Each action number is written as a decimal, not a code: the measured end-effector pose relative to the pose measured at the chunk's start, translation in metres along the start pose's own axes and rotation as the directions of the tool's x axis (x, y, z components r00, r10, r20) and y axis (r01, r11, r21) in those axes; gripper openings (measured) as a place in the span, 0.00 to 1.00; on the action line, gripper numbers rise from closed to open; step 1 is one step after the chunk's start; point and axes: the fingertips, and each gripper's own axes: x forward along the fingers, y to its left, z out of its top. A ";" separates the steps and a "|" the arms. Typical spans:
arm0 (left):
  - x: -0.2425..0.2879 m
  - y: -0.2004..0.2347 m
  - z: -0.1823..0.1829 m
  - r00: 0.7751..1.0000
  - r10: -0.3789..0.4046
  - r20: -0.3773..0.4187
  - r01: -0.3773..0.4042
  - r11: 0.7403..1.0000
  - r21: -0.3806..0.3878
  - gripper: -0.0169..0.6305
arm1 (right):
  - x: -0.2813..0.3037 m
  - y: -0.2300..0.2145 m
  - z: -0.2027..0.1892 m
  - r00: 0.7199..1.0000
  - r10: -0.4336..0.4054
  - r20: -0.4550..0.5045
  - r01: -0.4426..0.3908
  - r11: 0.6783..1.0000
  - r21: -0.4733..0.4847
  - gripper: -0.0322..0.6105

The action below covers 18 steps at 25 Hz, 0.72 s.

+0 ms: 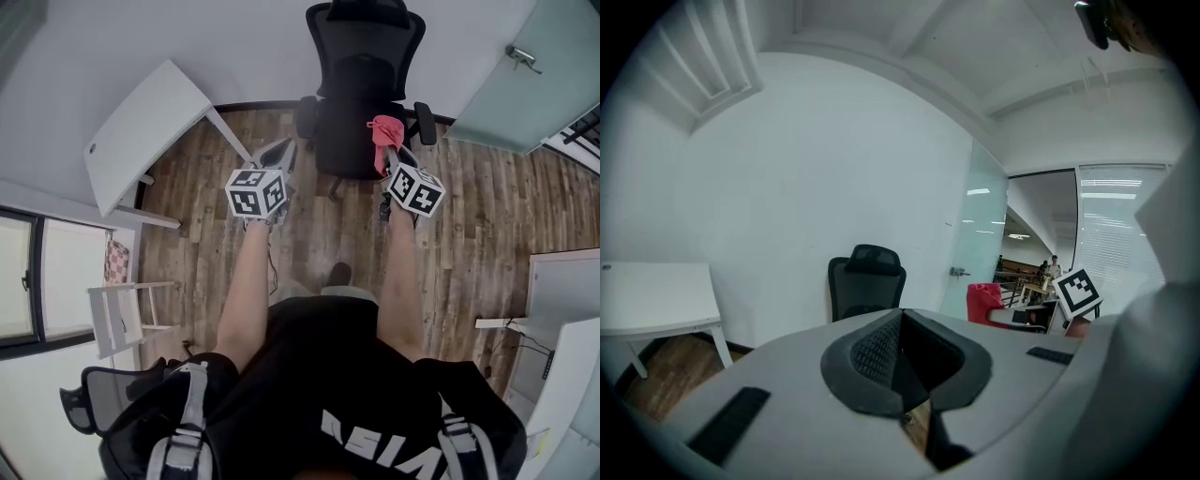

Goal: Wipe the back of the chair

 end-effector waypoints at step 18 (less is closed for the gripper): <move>0.123 0.030 0.039 0.997 -0.066 0.030 0.066 0.998 -0.006 0.06 | 0.099 -0.048 0.049 0.999 -0.045 -0.025 0.043 0.997 -0.065 0.15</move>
